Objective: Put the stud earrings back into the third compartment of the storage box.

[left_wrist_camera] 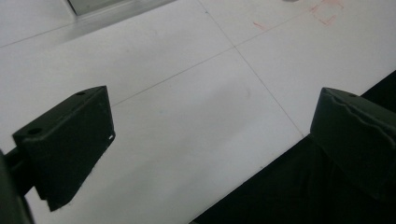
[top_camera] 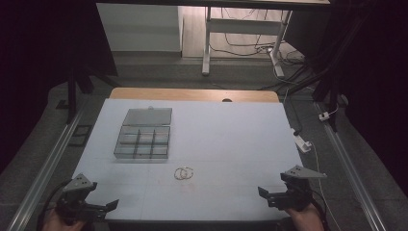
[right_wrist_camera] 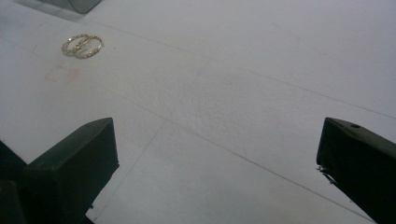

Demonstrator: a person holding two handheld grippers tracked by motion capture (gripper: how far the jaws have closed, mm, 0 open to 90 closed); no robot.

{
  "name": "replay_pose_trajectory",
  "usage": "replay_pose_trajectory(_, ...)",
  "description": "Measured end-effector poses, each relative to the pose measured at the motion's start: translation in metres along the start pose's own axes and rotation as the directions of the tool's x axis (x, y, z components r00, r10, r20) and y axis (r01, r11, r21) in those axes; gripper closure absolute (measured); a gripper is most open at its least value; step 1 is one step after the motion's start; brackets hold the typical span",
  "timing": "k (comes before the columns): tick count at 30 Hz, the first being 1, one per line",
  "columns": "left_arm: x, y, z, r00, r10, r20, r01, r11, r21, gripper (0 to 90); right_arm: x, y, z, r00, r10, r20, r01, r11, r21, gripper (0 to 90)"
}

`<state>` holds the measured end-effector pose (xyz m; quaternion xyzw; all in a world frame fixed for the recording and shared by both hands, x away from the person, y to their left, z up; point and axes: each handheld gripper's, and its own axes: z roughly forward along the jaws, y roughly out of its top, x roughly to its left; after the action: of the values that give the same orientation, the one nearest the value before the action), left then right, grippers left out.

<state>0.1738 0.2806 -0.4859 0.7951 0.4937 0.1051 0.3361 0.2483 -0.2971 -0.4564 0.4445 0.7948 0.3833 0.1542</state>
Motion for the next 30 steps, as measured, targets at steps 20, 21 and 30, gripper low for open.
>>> replay_pose_trajectory(20,0.0029,0.0013,0.0013,0.9996,-0.01,0.028,0.01,0.9999,0.014,0.0,0.0052,0.001,0.0031,0.9972,-0.065,-0.038,0.066,0.997,0.033,0.0)
replay_pose_trajectory(21,0.0026,0.0015,0.0014,0.9995,-0.011,0.029,0.01,0.9998,0.014,0.0,0.0052,0.001,0.003,0.9971,-0.065,-0.038,0.066,0.997,0.033,0.0)
replay_pose_trajectory(30,-0.0001,0.0043,0.0014,0.9993,0.0,0.037,0.0,1.0,0.002,0.0,0.0051,0.0011,0.0033,0.9972,-0.062,-0.04,0.064,0.997,0.034,0.0)
